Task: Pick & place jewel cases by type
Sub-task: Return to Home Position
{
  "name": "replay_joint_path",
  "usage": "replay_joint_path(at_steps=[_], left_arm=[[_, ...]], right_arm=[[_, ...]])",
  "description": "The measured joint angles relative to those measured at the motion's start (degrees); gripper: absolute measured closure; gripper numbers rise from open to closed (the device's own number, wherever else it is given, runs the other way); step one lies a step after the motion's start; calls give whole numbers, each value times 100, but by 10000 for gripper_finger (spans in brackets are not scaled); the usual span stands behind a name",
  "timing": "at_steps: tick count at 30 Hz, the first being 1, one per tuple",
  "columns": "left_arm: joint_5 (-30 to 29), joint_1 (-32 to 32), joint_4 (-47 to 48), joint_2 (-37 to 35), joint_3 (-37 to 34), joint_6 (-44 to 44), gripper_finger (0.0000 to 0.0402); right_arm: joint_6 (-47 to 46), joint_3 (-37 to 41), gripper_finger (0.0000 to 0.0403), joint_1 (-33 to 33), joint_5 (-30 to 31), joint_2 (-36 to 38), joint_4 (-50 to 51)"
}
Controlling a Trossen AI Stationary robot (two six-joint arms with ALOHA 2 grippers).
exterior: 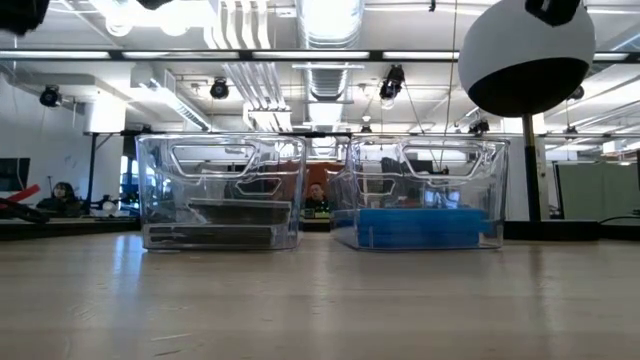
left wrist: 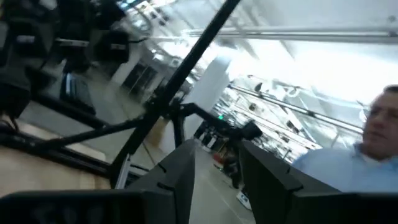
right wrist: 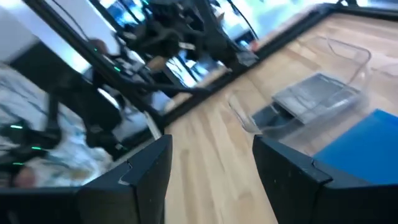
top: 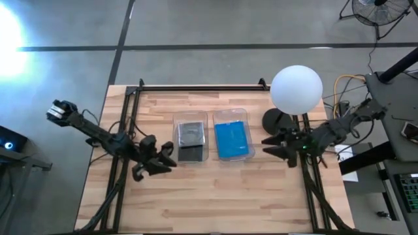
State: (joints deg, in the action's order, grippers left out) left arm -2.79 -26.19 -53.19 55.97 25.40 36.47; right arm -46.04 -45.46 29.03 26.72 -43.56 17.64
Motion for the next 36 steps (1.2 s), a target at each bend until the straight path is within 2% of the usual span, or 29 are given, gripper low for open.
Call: replay_joint_path(at_steps=[3, 6, 10, 14, 19, 22, 24, 31, 36], left_arm=[[147, 241, -544, -227, -517, -54, 294], [273, 686, -530, -426, -875, 168, 294], [1333, 1606, -504, -627, -1105, 326, 294], [2314, 2571, -515, -955, -1230, 261, 294], [2610, 3011, -463, -1649, -1666, 310, 294], [2522, 2990, -429, -2084, -2130, 347, 294], [2365, 2983, -414, -2365, -2456, 368, 294], [1812, 3113, 1843, -3101, -2399, -248, 294], [2070, 3140, 2108, -3393, -2485, -456, 294]], right_arm=[[323, 759, 183, -29, -210, 613, -849], [653, 1702, 183, -130, -559, 1137, -2361], [989, 2906, 183, -546, -1259, 1468, -4337], [1263, 3689, 183, -1014, -1704, 1730, -5276], [1878, 4146, 183, -1191, -1855, 2353, -5389], [2362, 4408, 183, -1177, -2282, 2840, -5402], [2524, 4495, 183, -1179, -2291, 3168, -5213], [3025, 4494, 183, -1185, -1815, 4242, -3950], [3321, 4493, 183, -1193, -1731, 4341, -3871]])
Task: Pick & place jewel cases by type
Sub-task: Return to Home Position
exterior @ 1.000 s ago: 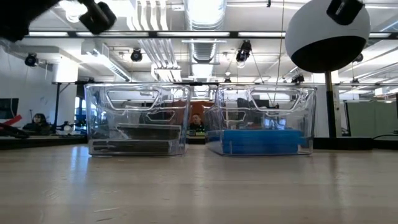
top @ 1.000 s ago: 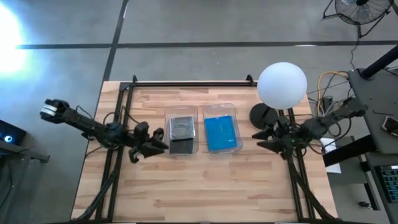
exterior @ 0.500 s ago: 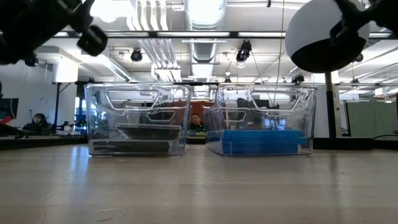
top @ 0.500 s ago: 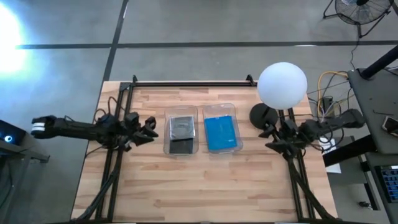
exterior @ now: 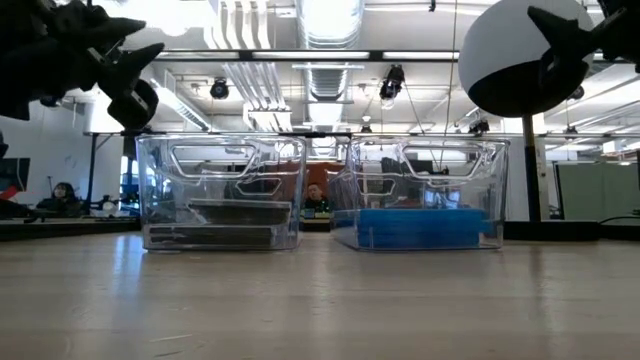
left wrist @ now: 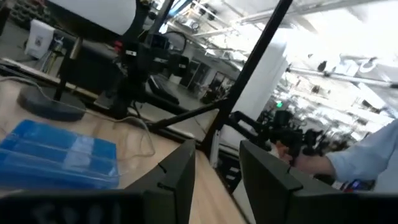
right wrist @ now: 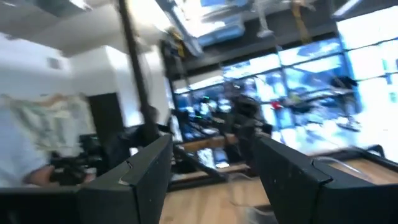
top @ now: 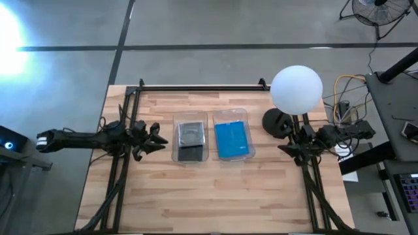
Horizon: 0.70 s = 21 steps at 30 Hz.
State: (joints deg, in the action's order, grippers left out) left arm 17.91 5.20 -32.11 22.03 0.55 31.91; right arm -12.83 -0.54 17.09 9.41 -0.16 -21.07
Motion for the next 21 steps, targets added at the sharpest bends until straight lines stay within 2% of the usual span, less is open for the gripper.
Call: replay_joint_path(at_steps=[3, 7, 17, 21], left_arm=[[7, 1, 279, -49, -1, -182, 294], [11, 1, 539, -17, -1, 48, 294], [14, 1, 623, -17, -3, 331, 294], [-86, -199, 1112, -669, -6, 329, 294]], right_arm=[[39, 0, 183, -18, 325, 17, 264], [127, 0, 183, -24, 736, -37, 696], [106, 0, 183, -23, 728, -269, 1105], [100, 0, 183, -23, 728, -313, 1123]])
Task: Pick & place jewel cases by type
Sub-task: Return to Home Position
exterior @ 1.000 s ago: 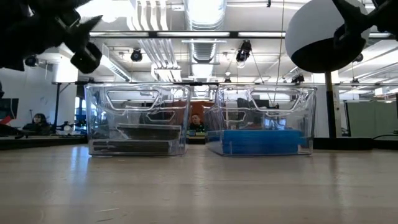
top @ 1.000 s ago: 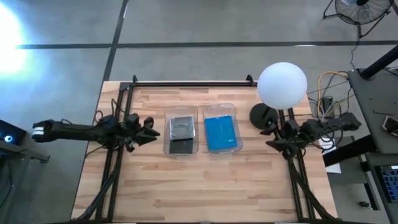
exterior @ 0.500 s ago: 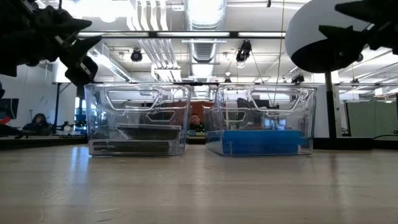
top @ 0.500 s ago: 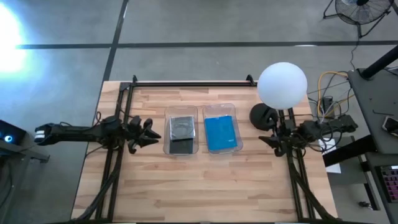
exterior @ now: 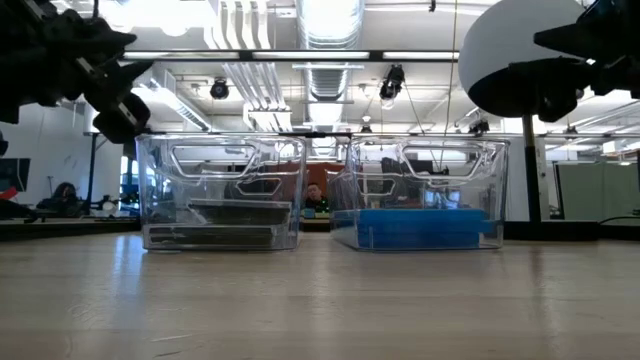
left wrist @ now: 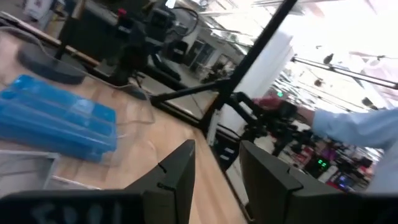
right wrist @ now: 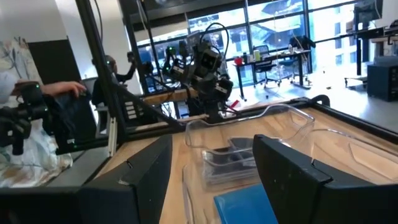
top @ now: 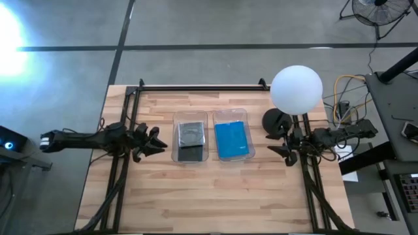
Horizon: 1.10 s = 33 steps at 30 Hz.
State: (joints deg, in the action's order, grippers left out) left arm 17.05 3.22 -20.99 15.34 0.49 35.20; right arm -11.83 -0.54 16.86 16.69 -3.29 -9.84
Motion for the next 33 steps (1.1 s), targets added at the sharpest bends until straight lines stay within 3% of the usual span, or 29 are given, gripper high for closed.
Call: replay_joint_path(at_steps=[10, 33], left_arm=[[23, 160, 732, -1512, -7, 2, 294], [21, 163, 666, -1531, -15, 0, 294]], right_arm=[[-15, -3, 184, -1, -7, 315, 105], [-14, -7, 184, -2, -7, 124, 155]])
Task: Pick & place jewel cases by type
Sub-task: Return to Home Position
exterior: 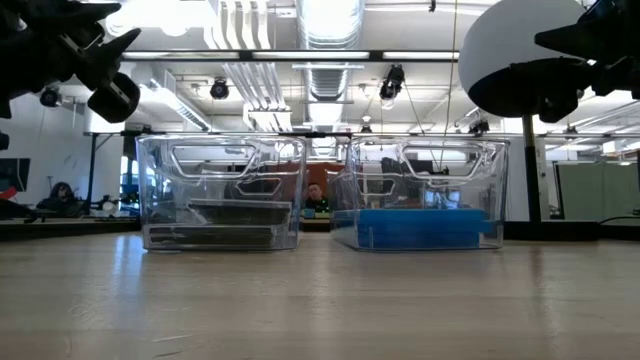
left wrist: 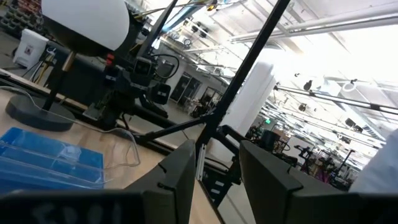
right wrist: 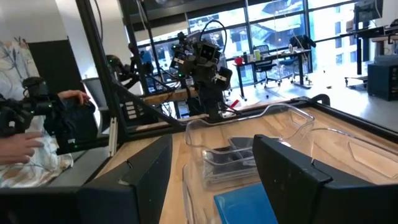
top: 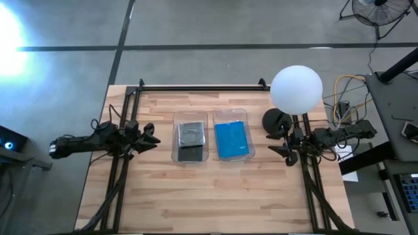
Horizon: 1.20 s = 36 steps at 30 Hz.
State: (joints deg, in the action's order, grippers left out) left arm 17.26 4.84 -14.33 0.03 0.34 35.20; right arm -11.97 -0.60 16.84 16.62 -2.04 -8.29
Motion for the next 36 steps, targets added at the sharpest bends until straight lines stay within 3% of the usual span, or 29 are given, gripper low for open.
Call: replay_joint_path(at_steps=[2, 5, 8, 10, 13, 15, 20, 28, 32, 36], left_arm=[[216, 7, 95, -3, 0, 219, 294], [1034, 4, 20, -4, 0, 450, 294], [1733, 4, -2, -4, 0, -114, 294], [1822, 4, 188, -4, 0, -986, 293], [1394, 3, 709, -4, 0, -2497, 293], [828, -4, 958, -4, 0, -2915, 293], [-154, -4, 1080, -4, -2, -2509, 293], [-887, -4, 1243, -4, -2, -3494, 294], [-1294, -4, 1289, -4, -1, -3469, 294], [-1305, -4, 1281, -2, 0, -3464, 294]], right_arm=[[0, 0, 184, 0, 0, 0, 0], [0, 2, 184, 0, 0, 0, -2], [2, 2, 184, 2, 0, 1, 0], [2, 2, 184, 1, 0, 2, 0], [2, 2, 184, 1, 0, 2, 0], [2, 2, 184, 0, 0, 2, 0], [3, 2, 184, 0, 0, 4, 0], [4, 2, 184, 0, 0, 4, 0], [4, 2, 184, 0, 0, 7, 0], [4, 2, 184, 0, 0, 7, 0]])
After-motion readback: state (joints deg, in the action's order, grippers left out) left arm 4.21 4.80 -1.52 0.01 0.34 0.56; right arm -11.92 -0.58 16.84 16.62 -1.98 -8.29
